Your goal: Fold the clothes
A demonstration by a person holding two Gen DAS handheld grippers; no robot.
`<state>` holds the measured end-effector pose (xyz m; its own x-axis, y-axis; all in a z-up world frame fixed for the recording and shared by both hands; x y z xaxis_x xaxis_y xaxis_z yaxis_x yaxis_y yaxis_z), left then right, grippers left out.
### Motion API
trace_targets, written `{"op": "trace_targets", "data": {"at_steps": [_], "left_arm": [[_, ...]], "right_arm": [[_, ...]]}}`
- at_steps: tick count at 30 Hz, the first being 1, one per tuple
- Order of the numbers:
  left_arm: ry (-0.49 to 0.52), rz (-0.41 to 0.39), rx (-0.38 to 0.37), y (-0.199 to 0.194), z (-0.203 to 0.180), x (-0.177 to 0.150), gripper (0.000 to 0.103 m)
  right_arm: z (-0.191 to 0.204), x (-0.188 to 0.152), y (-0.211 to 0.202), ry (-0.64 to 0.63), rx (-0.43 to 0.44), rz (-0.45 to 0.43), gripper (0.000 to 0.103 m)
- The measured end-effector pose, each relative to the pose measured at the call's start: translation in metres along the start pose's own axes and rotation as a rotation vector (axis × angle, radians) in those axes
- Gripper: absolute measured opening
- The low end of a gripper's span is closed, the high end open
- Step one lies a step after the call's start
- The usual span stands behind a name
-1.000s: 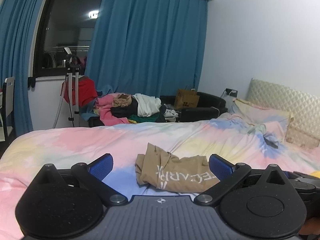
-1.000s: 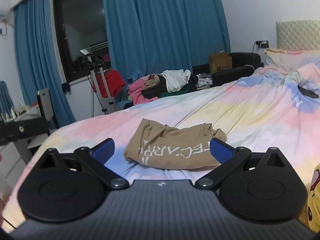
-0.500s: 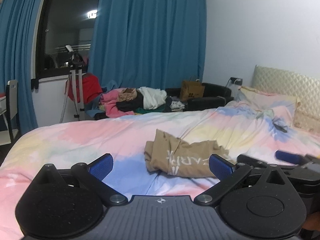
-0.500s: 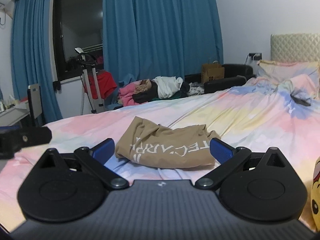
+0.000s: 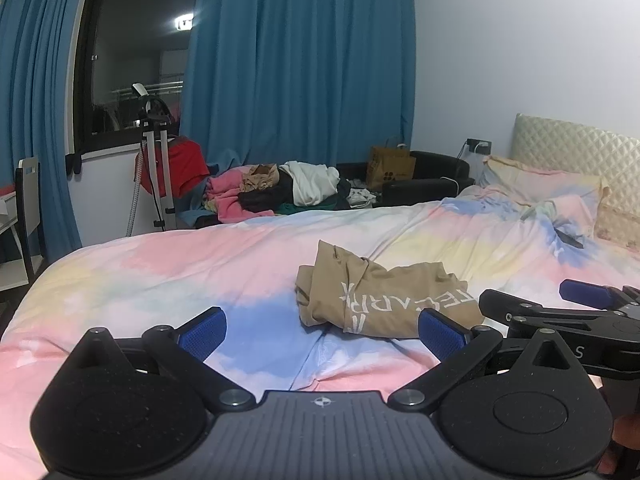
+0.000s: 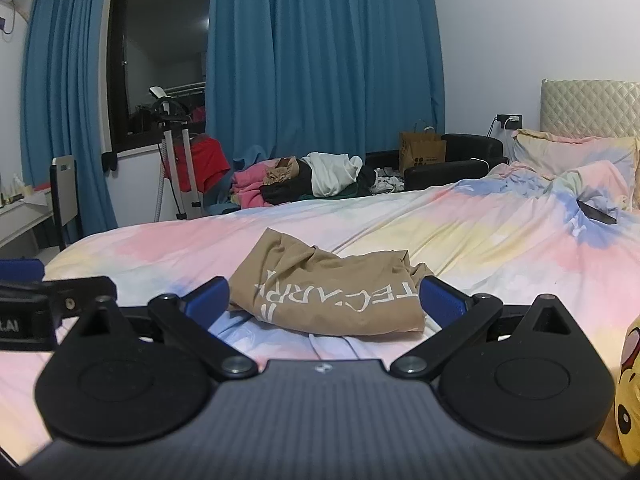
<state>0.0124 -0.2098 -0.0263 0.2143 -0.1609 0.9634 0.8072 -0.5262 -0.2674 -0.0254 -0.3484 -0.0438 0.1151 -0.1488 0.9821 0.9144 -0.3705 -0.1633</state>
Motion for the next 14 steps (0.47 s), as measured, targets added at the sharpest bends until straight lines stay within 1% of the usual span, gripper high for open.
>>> {"op": "trace_targets", "data": {"at_steps": [14], "left_arm": [[0.004,-0.007,0.004,-0.0037,-0.0001,0.0012,0.103]], "right_arm": [[0.0010,-0.0005,0.0016,0.001,-0.004,0.007,0.103]]}}
Point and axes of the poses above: each gripper's, at about its wrist camera, not at the fingertips, and y roughly the way its jaws point, z to its left, x to its top, the point moved 7 cm from there along y, roughly the way its jaws point, and after that the axes turned 7 degrees about -z, right-handed, at the moved point
